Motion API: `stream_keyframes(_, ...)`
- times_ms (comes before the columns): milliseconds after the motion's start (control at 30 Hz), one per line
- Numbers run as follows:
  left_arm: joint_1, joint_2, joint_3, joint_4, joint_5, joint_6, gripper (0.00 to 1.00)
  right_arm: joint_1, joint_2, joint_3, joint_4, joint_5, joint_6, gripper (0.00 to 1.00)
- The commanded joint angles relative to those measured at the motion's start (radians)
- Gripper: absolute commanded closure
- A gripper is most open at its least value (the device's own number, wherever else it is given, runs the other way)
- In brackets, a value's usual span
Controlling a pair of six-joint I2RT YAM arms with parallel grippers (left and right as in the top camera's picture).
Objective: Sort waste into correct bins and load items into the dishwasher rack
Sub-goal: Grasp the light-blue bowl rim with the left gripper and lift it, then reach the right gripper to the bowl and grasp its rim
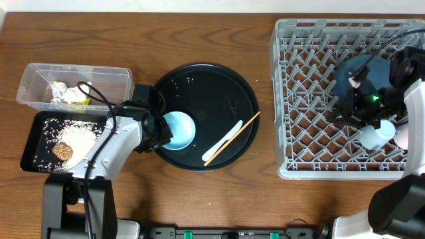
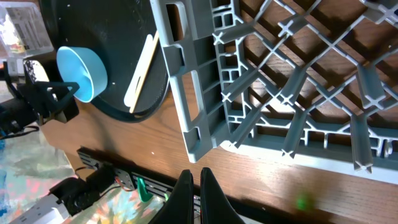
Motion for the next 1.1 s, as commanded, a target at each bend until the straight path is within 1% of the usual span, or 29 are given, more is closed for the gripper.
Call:
stream_keyframes(0, 0.000, 0.009, 0.007, 0.002, -0.006, 0.008, 0.86, 0.005, -0.001, -0.005, 0.001, -0.004, -0.018, 0.99)
stream_keyframes(67, 0.000, 0.009, 0.014, 0.001, -0.006, 0.008, 0.94, 0.005, -0.001, -0.006, 0.001, -0.004, -0.018, 0.99)
stream_keyframes(167, 0.000, -0.001, 0.032, -0.010, -0.006, 0.008, 0.94, 0.006, -0.001, -0.006, 0.001, -0.004, -0.018, 0.97)
stream_keyframes(200, 0.000, -0.006, 0.040, -0.015, -0.006, 0.008, 0.94, 0.005, -0.001, -0.006, 0.001, -0.003, -0.018, 0.95)
stream_keyframes(267, 0.000, -0.030, 0.051, -0.027, -0.006, 0.008, 0.94, 0.006, -0.001, -0.006, 0.000, -0.004, -0.018, 0.86)
stream_keyframes(333, 0.000, -0.064, 0.056, -0.032, -0.002, 0.008, 0.94, 0.006, -0.001, -0.006, -0.002, -0.005, -0.017, 0.79)
stream_keyframes(467, 0.000, -0.159, 0.057, -0.028, 0.056, 0.010, 0.94, 0.006, -0.001, -0.006, -0.003, -0.006, -0.017, 0.72)
stream_keyframes(600, -0.007, -0.251, 0.057, -0.015, 0.186, 0.011, 0.94, 0.006, -0.001, -0.006, -0.003, -0.012, -0.018, 0.69)
stream_keyframes(700, -0.042, -0.302, 0.057, 0.000, 0.310, 0.011, 0.94, 0.020, -0.001, -0.006, -0.002, -0.012, -0.018, 0.69)
stream_keyframes(800, -0.092, -0.309, 0.057, 0.023, 0.339, 0.001, 0.94, 0.050, -0.001, -0.006, -0.001, -0.012, -0.029, 0.70)
stream_keyframes(1000, -0.225, -0.287, 0.056, 0.095, 0.335, -0.039, 0.94, 0.156, -0.001, -0.006, 0.016, -0.013, -0.041, 0.69)
stream_keyframes(1067, -0.264, -0.276, 0.056, 0.117, 0.319, -0.073, 0.94, 0.199, -0.001, -0.006, 0.030, -0.013, -0.040, 0.69)
